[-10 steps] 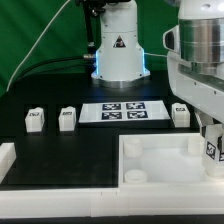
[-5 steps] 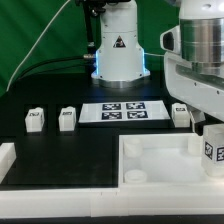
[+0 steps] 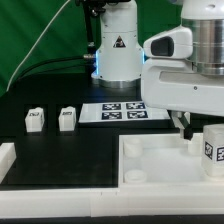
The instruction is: Assemble one leg
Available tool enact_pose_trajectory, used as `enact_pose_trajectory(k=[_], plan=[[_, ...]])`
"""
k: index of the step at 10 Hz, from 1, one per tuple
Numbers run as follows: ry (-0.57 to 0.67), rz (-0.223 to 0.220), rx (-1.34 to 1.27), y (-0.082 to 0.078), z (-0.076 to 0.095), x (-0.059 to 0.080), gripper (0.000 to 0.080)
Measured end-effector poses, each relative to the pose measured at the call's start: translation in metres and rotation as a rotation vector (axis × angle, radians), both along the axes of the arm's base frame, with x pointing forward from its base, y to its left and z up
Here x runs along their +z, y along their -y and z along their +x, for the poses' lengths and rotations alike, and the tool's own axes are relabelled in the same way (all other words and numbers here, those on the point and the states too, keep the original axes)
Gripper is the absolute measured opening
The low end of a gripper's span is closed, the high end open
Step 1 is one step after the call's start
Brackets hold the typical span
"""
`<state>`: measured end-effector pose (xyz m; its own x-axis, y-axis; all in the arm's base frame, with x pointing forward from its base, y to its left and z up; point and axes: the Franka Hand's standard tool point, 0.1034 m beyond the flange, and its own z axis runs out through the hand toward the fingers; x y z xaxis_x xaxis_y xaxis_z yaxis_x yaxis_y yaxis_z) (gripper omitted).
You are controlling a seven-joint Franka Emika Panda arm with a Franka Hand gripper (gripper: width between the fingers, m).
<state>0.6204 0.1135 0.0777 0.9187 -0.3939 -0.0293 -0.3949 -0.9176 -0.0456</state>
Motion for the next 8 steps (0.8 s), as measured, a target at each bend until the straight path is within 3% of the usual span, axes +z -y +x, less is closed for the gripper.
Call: enact_pose_trajectory(k=[4,7,8], plan=[[0.025,-0.001,0.451,0.0059,0.0015,0.0005,0.0648],[0.027,-0.007,0.514,0.0071,0.0013,0.0000,0.0648],[0.027,-0.007,0.514,0.0071,0.0011,-0.0001,0.0550]])
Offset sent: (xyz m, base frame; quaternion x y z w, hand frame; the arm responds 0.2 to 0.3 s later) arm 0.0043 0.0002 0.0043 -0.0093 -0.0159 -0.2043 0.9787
